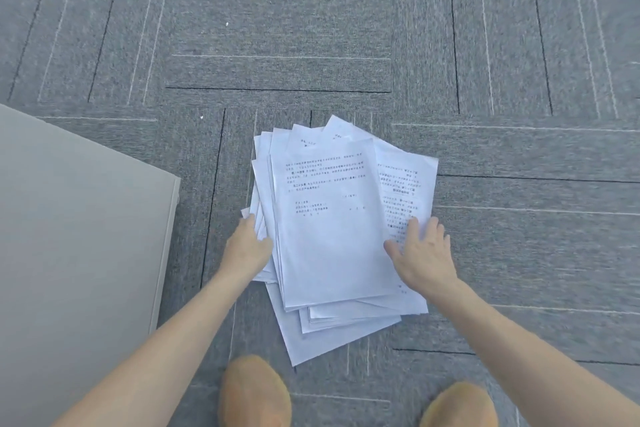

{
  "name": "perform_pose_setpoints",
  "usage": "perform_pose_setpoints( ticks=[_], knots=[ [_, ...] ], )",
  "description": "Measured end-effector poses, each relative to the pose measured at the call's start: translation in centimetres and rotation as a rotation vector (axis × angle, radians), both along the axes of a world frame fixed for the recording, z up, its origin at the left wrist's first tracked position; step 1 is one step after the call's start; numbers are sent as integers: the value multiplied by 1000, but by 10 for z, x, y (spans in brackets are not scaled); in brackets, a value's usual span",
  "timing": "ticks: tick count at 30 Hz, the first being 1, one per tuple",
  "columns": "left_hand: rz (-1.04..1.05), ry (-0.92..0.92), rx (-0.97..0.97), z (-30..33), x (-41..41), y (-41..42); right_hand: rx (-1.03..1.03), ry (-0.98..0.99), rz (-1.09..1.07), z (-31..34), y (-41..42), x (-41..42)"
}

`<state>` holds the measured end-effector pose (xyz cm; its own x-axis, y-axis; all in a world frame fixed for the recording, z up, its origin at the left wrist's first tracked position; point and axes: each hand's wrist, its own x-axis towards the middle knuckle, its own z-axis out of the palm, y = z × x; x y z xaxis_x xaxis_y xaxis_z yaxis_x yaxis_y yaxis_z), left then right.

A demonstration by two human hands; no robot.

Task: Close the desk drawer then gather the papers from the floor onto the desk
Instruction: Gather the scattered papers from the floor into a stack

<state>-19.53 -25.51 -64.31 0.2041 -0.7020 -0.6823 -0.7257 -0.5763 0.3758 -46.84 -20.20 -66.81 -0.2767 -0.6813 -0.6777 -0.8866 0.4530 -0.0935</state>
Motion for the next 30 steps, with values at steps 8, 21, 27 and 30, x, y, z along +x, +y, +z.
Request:
perform_pose_setpoints(
  ticks=[8,21,27,30],
  knots=[
    [231,-18,-143,-13,-10,28,-222,-100,52,-13,-3,7],
    [313,39,-78,-24,2,51,-246,-220,-83,-12,-18,21],
    [472,57,-66,-26,-1,49,-287,-213,-162,-14,-15,18],
    [634,185,-44,-23,-2,42,-252,-247,-146,-15,-8,26]
  ],
)
